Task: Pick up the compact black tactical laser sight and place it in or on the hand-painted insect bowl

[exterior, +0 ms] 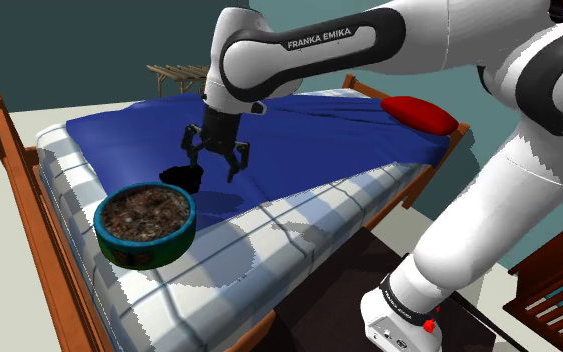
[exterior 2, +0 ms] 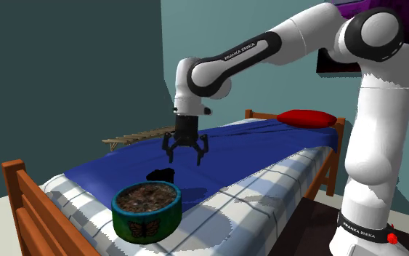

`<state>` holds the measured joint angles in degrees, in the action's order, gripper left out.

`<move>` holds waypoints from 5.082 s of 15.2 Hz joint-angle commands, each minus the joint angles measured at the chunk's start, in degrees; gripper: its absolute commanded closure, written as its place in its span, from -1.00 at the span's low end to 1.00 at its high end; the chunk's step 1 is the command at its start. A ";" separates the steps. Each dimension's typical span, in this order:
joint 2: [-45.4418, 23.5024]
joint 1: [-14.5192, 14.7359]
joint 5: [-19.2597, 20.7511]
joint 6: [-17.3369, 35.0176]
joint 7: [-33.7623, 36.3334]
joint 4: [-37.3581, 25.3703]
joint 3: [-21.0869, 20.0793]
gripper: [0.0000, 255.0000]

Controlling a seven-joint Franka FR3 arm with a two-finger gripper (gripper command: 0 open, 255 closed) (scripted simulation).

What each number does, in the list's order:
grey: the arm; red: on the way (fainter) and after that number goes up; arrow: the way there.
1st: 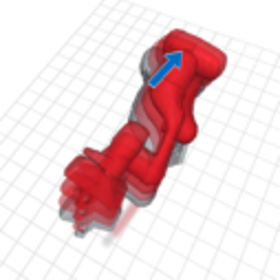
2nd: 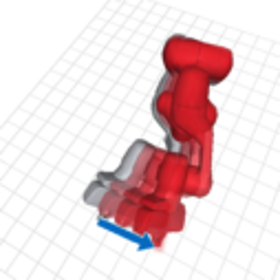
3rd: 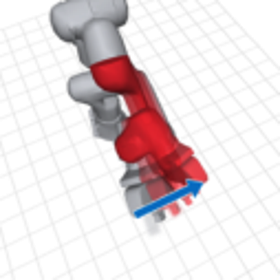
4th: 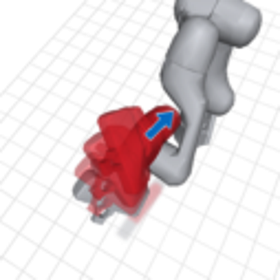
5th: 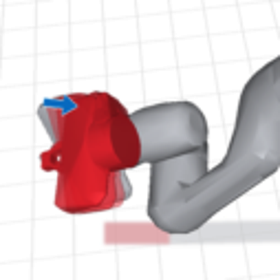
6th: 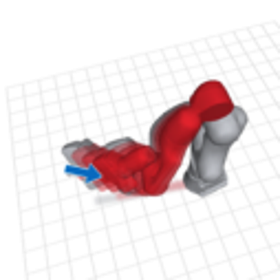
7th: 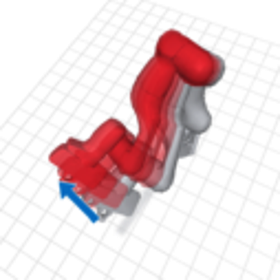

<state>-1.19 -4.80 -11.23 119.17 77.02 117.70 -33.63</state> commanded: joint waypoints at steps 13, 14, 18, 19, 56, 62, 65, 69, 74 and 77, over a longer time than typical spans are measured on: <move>-21.29 5.89 13.86 5.52 23.00 -16.17 3.80 -1.00; -21.68 6.04 14.07 6.14 23.14 -15.92 3.89 -1.00; -22.33 6.29 14.41 7.11 23.35 -15.54 4.04 -1.00; -22.33 6.29 14.41 7.11 23.35 -15.54 4.04 -1.00; -16.77 5.50 11.71 -8.54 23.27 -26.26 2.56 1.00; -16.41 5.68 11.58 -12.99 23.60 -30.43 2.39 1.00; -16.43 5.86 11.63 -15.30 23.83 -32.78 2.32 1.00; -14.99 7.88 11.43 -15.61 27.19 -32.16 1.09 1.00; -13.74 11.63 11.71 -15.54 33.13 -31.57 -0.97 1.00; -13.74 14.21 12.33 -15.79 36.96 -32.16 -2.18 1.00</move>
<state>-15.11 8.63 0.99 103.09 112.68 85.24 -35.41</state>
